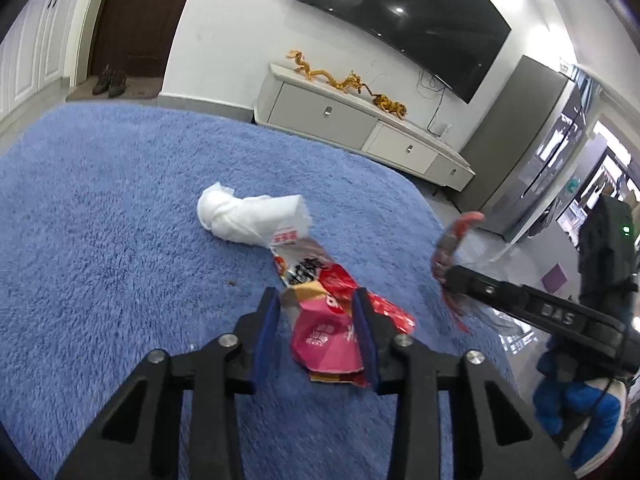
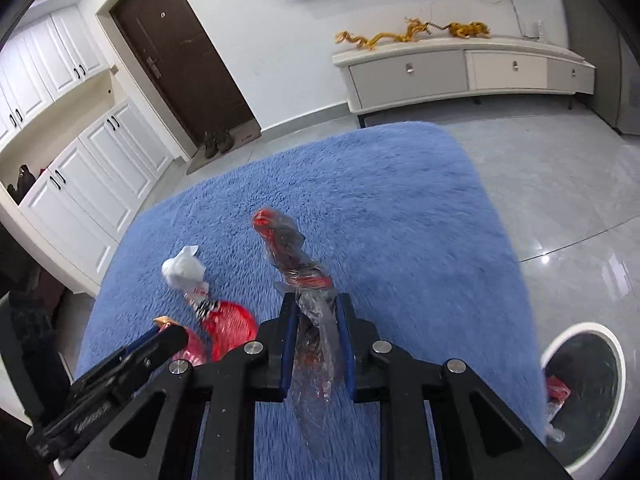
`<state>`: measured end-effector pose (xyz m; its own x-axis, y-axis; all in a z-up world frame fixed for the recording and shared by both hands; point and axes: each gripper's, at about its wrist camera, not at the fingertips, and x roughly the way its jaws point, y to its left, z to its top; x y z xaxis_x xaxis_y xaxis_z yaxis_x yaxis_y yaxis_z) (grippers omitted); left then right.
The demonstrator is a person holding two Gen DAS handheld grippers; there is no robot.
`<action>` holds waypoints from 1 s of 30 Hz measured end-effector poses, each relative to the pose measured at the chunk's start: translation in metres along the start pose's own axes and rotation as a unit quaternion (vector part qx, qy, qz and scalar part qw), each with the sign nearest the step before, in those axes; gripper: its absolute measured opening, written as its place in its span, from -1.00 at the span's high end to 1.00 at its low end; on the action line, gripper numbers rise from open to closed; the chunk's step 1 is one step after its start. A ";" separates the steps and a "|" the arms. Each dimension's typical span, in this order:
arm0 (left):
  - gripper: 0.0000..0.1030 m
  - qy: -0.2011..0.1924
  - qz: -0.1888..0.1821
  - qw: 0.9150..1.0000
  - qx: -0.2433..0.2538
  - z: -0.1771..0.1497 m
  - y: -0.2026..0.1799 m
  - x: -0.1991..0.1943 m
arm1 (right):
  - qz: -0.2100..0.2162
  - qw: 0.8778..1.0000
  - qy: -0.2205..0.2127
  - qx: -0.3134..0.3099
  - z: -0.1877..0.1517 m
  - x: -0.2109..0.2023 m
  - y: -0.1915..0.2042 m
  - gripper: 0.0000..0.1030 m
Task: Collect trash
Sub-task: 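Grasp the pink snack wrapper with the left gripper while the right gripper grasps the clear red-topped wrapper, then lift both held wrappers and turn toward the metal bin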
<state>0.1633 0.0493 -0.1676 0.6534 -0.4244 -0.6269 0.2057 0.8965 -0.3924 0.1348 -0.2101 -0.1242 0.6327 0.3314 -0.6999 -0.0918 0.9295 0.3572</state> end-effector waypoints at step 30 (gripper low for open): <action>0.54 -0.173 0.040 0.979 0.099 -0.029 -0.074 -0.208 | -0.003 0.990 -0.126 -0.070 -0.064 -0.153 0.072 0.65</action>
<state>-0.0088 0.0673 -0.0278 0.8739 -0.3132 -0.3719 0.2578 0.9470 -0.1916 -0.0180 -0.1836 -0.0313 0.8040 0.2914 -0.5183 -0.1821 0.9505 0.2519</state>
